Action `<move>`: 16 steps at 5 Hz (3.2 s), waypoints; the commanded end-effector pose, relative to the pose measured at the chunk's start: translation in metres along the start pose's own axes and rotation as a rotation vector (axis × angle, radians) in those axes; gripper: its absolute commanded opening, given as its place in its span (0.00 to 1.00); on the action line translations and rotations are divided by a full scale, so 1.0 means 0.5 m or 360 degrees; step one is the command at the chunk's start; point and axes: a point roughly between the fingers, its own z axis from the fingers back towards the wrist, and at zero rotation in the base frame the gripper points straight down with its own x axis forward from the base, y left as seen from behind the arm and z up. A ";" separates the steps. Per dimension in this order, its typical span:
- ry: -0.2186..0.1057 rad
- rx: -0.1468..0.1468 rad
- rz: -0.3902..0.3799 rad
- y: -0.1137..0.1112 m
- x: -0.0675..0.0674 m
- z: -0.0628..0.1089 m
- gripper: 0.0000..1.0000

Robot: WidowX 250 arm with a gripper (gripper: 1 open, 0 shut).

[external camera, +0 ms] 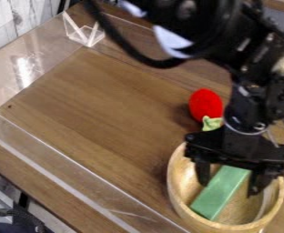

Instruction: Remove the green block from the brown bowl and put it on the table

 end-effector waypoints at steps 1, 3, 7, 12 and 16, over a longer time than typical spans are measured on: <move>-0.0047 -0.0059 -0.0010 -0.006 0.003 0.024 1.00; -0.0028 -0.0067 0.0006 -0.006 0.002 0.027 1.00; 0.0022 -0.0143 -0.0107 -0.030 0.029 0.013 1.00; 0.0002 -0.0094 -0.0259 -0.013 0.017 0.053 0.00; -0.0047 -0.0087 -0.0182 0.001 0.060 0.171 1.00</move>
